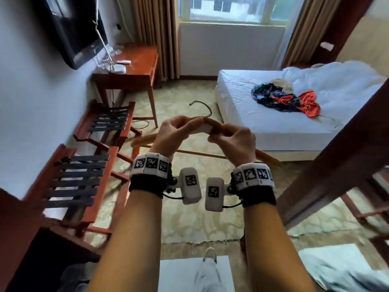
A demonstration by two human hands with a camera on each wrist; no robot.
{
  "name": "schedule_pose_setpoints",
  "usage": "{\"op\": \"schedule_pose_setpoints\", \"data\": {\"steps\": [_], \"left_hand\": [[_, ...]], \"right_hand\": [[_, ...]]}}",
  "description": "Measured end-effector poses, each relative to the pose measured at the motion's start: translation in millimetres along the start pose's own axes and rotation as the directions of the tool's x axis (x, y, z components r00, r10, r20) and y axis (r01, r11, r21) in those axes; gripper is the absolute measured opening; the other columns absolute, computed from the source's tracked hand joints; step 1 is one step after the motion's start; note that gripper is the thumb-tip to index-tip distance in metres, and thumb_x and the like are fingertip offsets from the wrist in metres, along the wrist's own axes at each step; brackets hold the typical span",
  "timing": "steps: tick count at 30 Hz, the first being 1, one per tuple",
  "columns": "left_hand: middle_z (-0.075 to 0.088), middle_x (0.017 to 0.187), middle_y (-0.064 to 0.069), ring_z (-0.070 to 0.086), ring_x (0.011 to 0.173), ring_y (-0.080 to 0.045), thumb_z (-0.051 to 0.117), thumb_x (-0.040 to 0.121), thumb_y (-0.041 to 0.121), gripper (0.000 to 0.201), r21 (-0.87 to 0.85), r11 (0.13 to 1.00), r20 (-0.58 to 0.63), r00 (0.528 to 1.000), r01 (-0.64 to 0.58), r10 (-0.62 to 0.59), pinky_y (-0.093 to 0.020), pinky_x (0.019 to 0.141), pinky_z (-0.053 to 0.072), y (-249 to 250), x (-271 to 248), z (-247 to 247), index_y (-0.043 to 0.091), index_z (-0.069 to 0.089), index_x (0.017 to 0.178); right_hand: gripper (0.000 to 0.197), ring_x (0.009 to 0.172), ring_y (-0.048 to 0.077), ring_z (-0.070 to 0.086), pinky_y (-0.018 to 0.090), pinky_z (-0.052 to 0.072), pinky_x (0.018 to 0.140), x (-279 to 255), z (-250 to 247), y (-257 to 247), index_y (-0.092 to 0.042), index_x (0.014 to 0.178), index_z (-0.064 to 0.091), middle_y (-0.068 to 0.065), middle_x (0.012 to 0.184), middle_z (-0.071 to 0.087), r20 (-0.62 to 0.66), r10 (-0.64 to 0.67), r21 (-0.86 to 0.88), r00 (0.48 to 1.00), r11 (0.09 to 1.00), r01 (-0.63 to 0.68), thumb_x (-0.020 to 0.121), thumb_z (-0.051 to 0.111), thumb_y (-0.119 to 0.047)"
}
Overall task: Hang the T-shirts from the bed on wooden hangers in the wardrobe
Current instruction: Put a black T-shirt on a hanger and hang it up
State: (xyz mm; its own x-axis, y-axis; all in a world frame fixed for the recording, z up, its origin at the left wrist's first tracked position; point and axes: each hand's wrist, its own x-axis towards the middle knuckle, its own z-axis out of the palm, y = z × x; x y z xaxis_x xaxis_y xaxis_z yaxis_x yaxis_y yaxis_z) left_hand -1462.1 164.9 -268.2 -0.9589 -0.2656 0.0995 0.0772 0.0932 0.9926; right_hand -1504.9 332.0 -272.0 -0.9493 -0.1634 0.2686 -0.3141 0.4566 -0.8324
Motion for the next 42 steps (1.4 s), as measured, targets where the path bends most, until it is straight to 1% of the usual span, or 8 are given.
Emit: {"op": "schedule_pose_setpoints", "data": {"steps": [5, 8, 14, 17, 22, 28, 37, 42], "left_hand": [[0.072, 0.093, -0.005, 0.064, 0.092, -0.015, 0.075, 0.078, 0.045, 0.022, 0.005, 1.000, 0.022, 1.000, -0.002, 0.002, -0.034, 0.084, 0.049, -26, 129, 25, 0.024, 0.069, 0.083], [0.071, 0.092, -0.008, 0.063, 0.091, -0.017, 0.077, 0.068, 0.055, 0.037, -0.003, 1.000, 0.015, 1.000, 0.014, -0.014, -0.032, 0.081, 0.048, -30, 211, 42, 0.022, 0.069, 0.083], [0.070, 0.096, -0.007, 0.062, 0.097, -0.018, 0.076, 0.062, 0.060, 0.048, -0.032, 0.999, 0.032, 0.999, 0.003, -0.002, -0.035, 0.090, 0.047, -27, 357, 71, 0.021, 0.071, 0.089], [0.071, 0.099, -0.013, 0.061, 0.098, -0.018, 0.075, 0.062, 0.060, 0.048, -0.053, 0.999, 0.034, 0.999, 0.007, -0.005, -0.034, 0.089, 0.047, -36, 417, 83, 0.020, 0.071, 0.089], [0.068, 0.092, -0.005, 0.060, 0.093, -0.016, 0.076, 0.061, 0.059, 0.046, -0.082, 0.996, 0.081, 0.996, 0.029, -0.022, -0.031, 0.085, 0.046, -67, 525, 100, 0.021, 0.071, 0.085], [0.064, 0.081, 0.000, 0.055, 0.082, -0.012, 0.078, 0.060, 0.059, 0.038, -0.100, 0.994, 0.171, 0.985, 0.053, -0.035, -0.031, 0.079, 0.043, -102, 688, 118, 0.024, 0.071, 0.075], [0.064, 0.086, -0.006, 0.057, 0.083, -0.015, 0.079, 0.063, 0.058, 0.050, -0.106, 0.992, 0.355, 0.934, 0.073, -0.031, -0.032, 0.079, 0.044, -104, 890, 162, 0.016, 0.070, 0.087], [0.061, 0.070, 0.009, 0.053, 0.065, -0.003, 0.077, 0.082, 0.038, 0.024, -0.067, 0.997, 0.444, 0.896, 0.043, -0.009, -0.025, 0.069, 0.042, -115, 980, 208, 0.016, 0.067, 0.081]], "right_hand": [[0.011, 0.073, 0.012, 0.065, 0.050, 0.049, 0.091, 119, 15, 45, -0.041, 0.070, 0.074, -0.024, 0.053, 0.061, -0.016, 0.048, -0.019, 0.999, 0.999, -0.048, 0.062, 0.082, -0.042], [0.018, 0.072, 0.009, 0.065, 0.047, 0.050, 0.090, 201, 18, 66, -0.046, 0.061, 0.067, -0.023, 0.056, 0.063, -0.004, 0.067, -0.011, 0.998, 0.998, -0.067, 0.062, 0.084, -0.039], [0.017, 0.058, -0.004, 0.058, 0.022, 0.044, 0.067, 348, 13, 97, -0.039, 0.068, 0.073, -0.021, 0.058, 0.065, 0.010, 0.035, 0.037, 0.999, 0.999, -0.036, 0.064, 0.087, -0.032], [0.014, 0.058, -0.004, 0.058, 0.018, 0.041, 0.064, 404, 17, 116, -0.039, 0.069, 0.074, -0.020, 0.057, 0.064, -0.016, 0.052, 0.029, 0.999, 0.998, -0.052, 0.064, 0.086, -0.033], [0.014, 0.058, -0.006, 0.057, 0.015, 0.037, 0.062, 499, 36, 158, -0.033, 0.076, 0.078, -0.019, 0.057, 0.065, -0.002, 0.100, 0.024, 0.995, 0.995, -0.100, 0.064, 0.086, -0.030], [0.015, 0.063, 0.004, 0.062, 0.027, 0.047, 0.067, 641, 71, 208, -0.039, 0.065, 0.072, -0.015, 0.059, 0.066, -0.074, 0.166, -0.001, 0.983, 0.986, -0.167, 0.061, 0.084, -0.031], [0.012, 0.075, 0.012, 0.065, 0.048, 0.049, 0.091, 809, 70, 237, -0.047, 0.064, 0.067, -0.021, 0.061, 0.065, -0.216, 0.262, -0.079, 0.941, 0.955, -0.284, 0.059, 0.077, -0.042], [0.021, 0.083, 0.013, 0.063, 0.050, 0.046, 0.096, 885, 58, 275, -0.056, 0.071, 0.064, -0.032, 0.063, 0.062, -0.235, 0.323, -0.094, 0.916, 0.931, -0.353, 0.065, 0.077, -0.040]]}}
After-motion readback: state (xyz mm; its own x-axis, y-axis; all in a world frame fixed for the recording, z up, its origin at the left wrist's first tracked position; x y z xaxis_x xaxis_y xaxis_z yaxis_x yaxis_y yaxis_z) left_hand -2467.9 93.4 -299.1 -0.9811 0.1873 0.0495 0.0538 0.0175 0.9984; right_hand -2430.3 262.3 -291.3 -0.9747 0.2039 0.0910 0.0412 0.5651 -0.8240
